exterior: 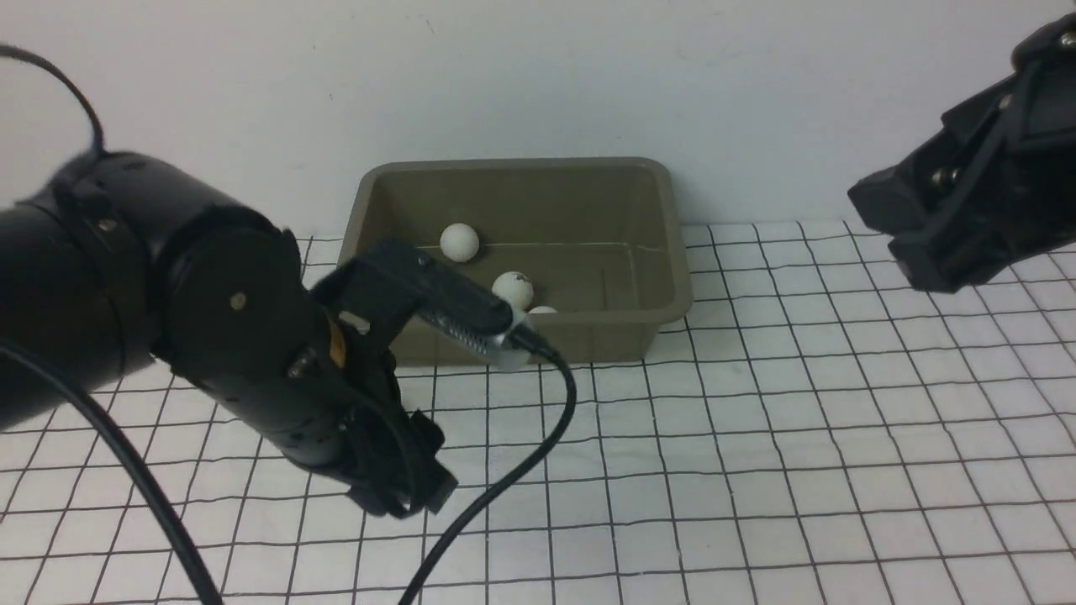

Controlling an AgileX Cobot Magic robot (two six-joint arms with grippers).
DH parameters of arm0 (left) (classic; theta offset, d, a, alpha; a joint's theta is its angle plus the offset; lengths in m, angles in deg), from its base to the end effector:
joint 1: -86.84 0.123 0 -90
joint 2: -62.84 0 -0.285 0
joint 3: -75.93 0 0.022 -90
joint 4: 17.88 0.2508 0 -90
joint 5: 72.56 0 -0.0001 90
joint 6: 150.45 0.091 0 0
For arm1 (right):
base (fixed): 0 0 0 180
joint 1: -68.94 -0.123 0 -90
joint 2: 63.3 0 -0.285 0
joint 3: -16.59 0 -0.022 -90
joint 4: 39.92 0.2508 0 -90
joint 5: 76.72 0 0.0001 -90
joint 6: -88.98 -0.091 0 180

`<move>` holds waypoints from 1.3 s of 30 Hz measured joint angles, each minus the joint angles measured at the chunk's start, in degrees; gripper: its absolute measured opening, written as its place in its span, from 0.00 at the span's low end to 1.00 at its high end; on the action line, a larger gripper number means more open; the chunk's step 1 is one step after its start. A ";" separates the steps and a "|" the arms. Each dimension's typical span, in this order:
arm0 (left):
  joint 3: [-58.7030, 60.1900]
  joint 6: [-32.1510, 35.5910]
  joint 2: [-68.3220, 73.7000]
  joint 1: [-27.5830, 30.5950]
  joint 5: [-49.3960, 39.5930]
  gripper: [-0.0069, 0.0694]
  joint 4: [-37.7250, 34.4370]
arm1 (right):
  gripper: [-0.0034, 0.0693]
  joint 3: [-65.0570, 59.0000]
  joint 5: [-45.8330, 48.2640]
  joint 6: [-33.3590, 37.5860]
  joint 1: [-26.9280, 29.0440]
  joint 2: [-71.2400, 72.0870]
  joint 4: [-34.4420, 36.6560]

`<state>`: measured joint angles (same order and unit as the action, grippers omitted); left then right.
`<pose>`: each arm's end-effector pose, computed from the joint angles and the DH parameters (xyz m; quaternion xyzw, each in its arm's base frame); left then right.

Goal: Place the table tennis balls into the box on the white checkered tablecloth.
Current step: 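Reach for and grasp a ping pong ball on the table beside the basket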

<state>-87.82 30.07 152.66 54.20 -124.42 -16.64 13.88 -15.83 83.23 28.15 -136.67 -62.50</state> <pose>0.2369 -0.1499 0.2754 0.2848 0.9392 -0.0437 0.1866 0.1844 0.1187 0.4171 -0.2993 0.8622 -0.0362 0.4071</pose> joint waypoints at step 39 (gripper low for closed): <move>6.44 -18.08 24.59 9.49 37.19 0.55 27.95 | 0.68 0.00 0.43 2.55 0.00 0.00 4.65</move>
<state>-81.38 11.99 177.25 63.70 -87.23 11.30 13.88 -15.39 85.78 28.15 -136.67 -57.85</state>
